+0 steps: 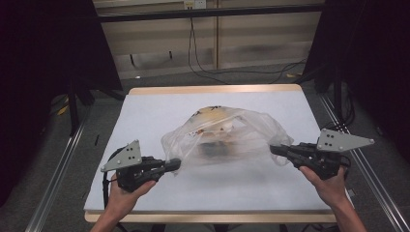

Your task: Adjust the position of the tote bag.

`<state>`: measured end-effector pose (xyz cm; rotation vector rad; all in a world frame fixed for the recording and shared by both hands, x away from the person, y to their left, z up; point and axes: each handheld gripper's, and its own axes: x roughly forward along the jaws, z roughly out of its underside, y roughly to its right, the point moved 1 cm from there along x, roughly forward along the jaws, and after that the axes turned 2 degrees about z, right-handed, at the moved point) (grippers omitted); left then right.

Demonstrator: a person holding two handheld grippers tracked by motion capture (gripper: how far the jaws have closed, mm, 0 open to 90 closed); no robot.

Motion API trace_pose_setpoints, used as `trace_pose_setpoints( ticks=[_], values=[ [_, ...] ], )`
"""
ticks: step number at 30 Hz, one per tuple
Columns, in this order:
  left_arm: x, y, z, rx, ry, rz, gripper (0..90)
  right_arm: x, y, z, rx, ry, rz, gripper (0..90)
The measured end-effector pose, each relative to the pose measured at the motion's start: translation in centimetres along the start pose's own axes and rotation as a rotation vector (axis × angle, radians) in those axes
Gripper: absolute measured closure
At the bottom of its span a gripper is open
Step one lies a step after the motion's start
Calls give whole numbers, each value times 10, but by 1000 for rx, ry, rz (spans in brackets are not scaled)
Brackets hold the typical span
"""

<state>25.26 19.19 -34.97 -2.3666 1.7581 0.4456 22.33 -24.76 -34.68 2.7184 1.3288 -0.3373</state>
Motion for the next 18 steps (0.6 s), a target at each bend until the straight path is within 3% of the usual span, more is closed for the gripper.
trace_pose_setpoints(
  ticks=[9, 14, 18],
  values=[
    [-18, -12, -19, 20, 28, -45, 889, -1, 11, -24, 3, 75, 14, 900],
    [-27, -20, -30, 25, 47, -69, 889, -1, 17, -38, -5, 95, 34, 900],
    [-33, -28, -40, 27, 77, -76, 890, -2, 24, -49, 15, 109, 40, 900]
  ],
)
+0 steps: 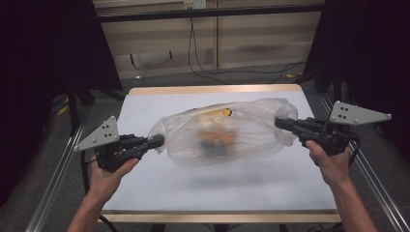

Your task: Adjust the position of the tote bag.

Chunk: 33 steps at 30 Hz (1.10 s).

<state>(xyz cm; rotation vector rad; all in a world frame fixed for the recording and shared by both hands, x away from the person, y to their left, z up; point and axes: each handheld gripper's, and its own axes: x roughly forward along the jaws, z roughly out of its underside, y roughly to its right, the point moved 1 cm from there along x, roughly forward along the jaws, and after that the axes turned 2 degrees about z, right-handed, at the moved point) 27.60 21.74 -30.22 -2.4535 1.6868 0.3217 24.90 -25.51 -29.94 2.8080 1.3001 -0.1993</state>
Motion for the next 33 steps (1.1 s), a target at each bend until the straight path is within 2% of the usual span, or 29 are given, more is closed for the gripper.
trace_pose_setpoints(
  ticks=[5, 9, 16, 20, 28, 29, 31, 32, 33],
  values=[
    [0, -7, -7, -3, 30, -7, 890, 1, 4, -14, -13, 18, 10, 900],
    [-3, -16, -11, -13, 52, -30, 890, 2, 11, -29, -17, 44, 26, 900],
    [-14, -38, -19, -44, 81, -76, 891, -1, 26, -54, -9, 119, 67, 900],
    [-21, -47, -22, -43, 76, -105, 891, -6, 34, -71, -3, 174, 89, 900],
    [-29, -58, -29, -36, 47, -135, 892, 1, 46, -95, -21, 166, 148, 900],
    [-28, -59, -29, -40, 55, -128, 893, 1, 47, -97, -18, 179, 152, 900],
    [-29, -60, -28, -42, 58, -130, 893, 2, 47, -98, -15, 183, 153, 900],
    [-29, -61, -26, -41, 51, -131, 893, 4, 46, -97, -18, 168, 175, 900],
    [-28, -61, -24, -40, 39, -143, 893, 5, 46, -94, -15, 158, 173, 900]
  ],
)
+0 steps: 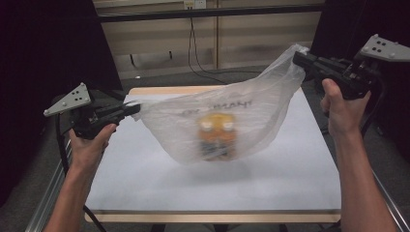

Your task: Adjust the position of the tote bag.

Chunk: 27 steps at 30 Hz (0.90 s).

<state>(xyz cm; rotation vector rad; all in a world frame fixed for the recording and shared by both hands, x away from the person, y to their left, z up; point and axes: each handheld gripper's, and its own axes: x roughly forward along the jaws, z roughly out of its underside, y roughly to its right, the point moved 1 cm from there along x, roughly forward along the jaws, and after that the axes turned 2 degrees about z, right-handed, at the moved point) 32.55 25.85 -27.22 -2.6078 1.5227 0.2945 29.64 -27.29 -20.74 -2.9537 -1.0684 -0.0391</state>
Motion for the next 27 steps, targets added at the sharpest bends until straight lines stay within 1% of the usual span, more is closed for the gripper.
trace_pose_setpoints(
  ticks=[1, 2, 3, 4, 7, 8, 10, 11, 12, 13, 15, 16, 19, 21, 24, 26, 27],
  values=[
    [1, -1, 3, 1, -5, 10, 894, -1, 1, 3, 6, -6, -6, 900],
    [1, -2, 7, -12, -3, 29, 893, -1, 2, 7, 10, -11, -2, 900],
    [2, -3, 10, -21, 1, 34, 894, -3, 4, 11, 21, -20, -2, 900],
    [3, -4, 13, -26, 1, 29, 893, -4, 6, 16, 28, -26, 1, 900],
    [6, -4, 20, -38, -3, 36, 893, -7, 12, 27, 44, -44, 7, 900],
    [8, -3, 21, -36, -7, 33, 894, -8, 13, 30, 49, -51, 9, 900],
    [10, -1, 25, -23, -24, 43, 893, -9, 15, 38, 61, -61, 14, 900],
    [13, 1, 27, -31, -22, 43, 894, -9, 16, 42, 64, -71, 18, 900],
    [14, 0, 30, -27, -35, 48, 893, -9, 18, 46, 69, -82, 22, 900],
    [17, 0, 33, -37, -49, 50, 893, -8, 18, 51, 75, -95, 24, 900],
    [21, -3, 39, -47, -75, 43, 893, -5, 20, 60, 80, -125, 26, 900],
    [24, -5, 42, -55, -78, 49, 893, -4, 21, 64, 88, -132, 23, 900],
    [31, -11, 50, -78, -96, 45, 893, 4, 23, 74, 99, -161, 29, 900],
    [33, -14, 54, -83, -106, 34, 893, 8, 24, 78, 101, -179, 38, 900],
    [36, -21, 62, -110, -122, 28, 893, 16, 29, 87, 108, -224, 69, 900],
    [37, -25, 69, -125, -139, 26, 893, 20, 34, 96, 118, -247, 77, 900],
    [38, -26, 73, -138, -137, 31, 893, 22, 36, 101, 129, -255, 81, 900]
  ],
)
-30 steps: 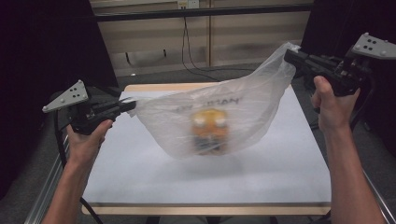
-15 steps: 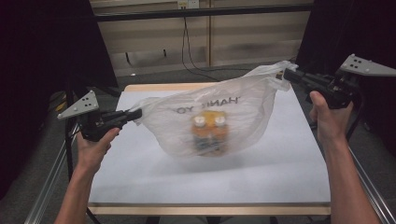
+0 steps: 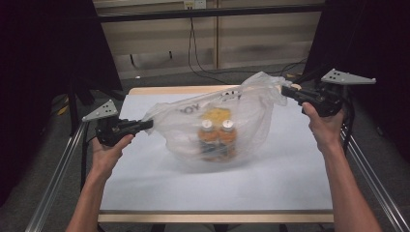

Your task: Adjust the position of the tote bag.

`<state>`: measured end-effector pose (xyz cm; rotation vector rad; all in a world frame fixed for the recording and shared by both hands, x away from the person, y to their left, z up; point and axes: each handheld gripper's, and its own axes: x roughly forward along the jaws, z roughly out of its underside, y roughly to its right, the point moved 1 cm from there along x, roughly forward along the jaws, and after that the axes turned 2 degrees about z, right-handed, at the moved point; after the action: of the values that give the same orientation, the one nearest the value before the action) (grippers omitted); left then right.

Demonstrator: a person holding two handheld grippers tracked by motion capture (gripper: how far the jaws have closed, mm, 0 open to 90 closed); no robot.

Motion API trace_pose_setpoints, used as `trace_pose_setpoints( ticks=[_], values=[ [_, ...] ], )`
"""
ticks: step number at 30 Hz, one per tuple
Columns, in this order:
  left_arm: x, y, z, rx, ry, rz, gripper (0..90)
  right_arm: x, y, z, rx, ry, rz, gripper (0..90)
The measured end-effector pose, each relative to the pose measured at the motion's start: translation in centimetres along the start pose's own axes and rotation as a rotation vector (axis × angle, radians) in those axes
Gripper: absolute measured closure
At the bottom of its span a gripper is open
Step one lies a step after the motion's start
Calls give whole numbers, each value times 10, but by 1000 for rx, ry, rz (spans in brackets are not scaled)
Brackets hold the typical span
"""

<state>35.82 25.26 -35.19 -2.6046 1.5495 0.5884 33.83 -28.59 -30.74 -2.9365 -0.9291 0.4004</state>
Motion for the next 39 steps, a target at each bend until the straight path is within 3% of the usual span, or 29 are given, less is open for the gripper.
trace_pose_setpoints(
  ticks=[12, 18, 24, 27, 32, 39],
  values=[
    [14, -17, 35, -75, -47, 11, 893, 18, 16, 52, 56, -109, 18, 900],
    [23, -20, 46, -59, -87, 14, 893, 22, 20, 71, 70, -124, -8, 900],
    [31, -23, 57, -59, -128, 12, 893, 24, 23, 89, 86, -149, 1, 900],
    [34, -25, 61, -58, -129, 32, 893, 27, 26, 97, 87, -176, 6, 900],
    [41, -24, 67, -41, -152, 45, 893, 28, 30, 103, 103, -171, -11, 900],
    [43, -23, 70, -41, -155, 44, 890, 36, 26, 112, 72, -227, 0, 900]
  ],
)
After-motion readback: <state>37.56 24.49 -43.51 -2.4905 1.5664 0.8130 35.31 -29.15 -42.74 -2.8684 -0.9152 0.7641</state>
